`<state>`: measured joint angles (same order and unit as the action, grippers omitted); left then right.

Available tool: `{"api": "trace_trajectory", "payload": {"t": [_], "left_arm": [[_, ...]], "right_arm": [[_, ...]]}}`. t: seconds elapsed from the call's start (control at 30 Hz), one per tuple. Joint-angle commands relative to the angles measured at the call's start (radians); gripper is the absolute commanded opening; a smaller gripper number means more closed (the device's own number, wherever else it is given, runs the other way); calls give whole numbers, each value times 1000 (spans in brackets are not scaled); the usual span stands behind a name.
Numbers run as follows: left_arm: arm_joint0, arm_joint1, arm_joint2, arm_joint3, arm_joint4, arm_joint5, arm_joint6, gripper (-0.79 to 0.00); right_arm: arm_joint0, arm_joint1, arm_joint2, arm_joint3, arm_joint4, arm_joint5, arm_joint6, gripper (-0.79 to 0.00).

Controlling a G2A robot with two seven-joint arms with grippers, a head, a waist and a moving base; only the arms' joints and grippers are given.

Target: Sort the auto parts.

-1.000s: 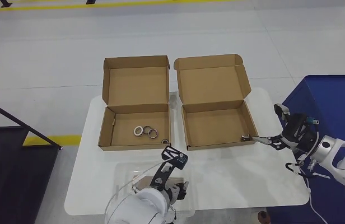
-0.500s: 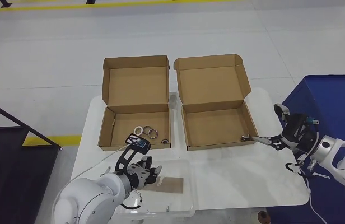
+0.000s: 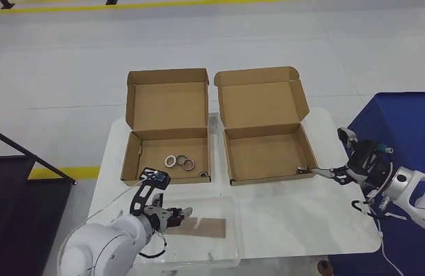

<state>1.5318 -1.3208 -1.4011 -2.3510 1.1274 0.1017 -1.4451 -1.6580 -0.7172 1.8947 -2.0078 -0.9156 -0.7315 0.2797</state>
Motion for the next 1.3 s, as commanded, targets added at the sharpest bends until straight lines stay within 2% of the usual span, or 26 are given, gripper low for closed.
{"api": "trace_trajectory", "payload": {"t": [0.0, 0.1, 0.3, 0.63, 0.83, 0.9, 0.93, 0.97, 1.27], "left_arm": [[-13, 3, -27, 1, -12, 16, -47, -92], [-16, 10, -78, 1, -63, 42, -91, -77], [48, 43, -141, 13, -35, 94, -91, -102], [26, 104, -96, 131, 38, 133, -91, -120], [12, 145, -80, 179, 20, 155, -91, -188], [9, 160, -70, 190, 7, 158, -91, -157], [8, 167, -64, 191, 1, 163, -91, -31], [4, 174, -59, 186, -12, 173, -91, 0], [4, 174, -59, 186, -12, 173, -91, 0]], "right_arm": [[0, 0, 0, 0, 0, 0, 0, 0], [0, 0, 0, 0, 0, 0, 0, 0], [0, 0, 0, 0, 0, 0, 0, 0], [0, 0, 0, 0, 0, 0, 0, 0], [0, 0, 0, 0, 0, 0, 0, 0], [0, 0, 0, 0, 0, 0, 0, 0], [0, 0, 0, 0, 0, 0, 0, 0], [0, 0, 0, 0, 0, 0, 0, 0], [0, 0, 0, 0, 0, 0, 0, 0]]}}
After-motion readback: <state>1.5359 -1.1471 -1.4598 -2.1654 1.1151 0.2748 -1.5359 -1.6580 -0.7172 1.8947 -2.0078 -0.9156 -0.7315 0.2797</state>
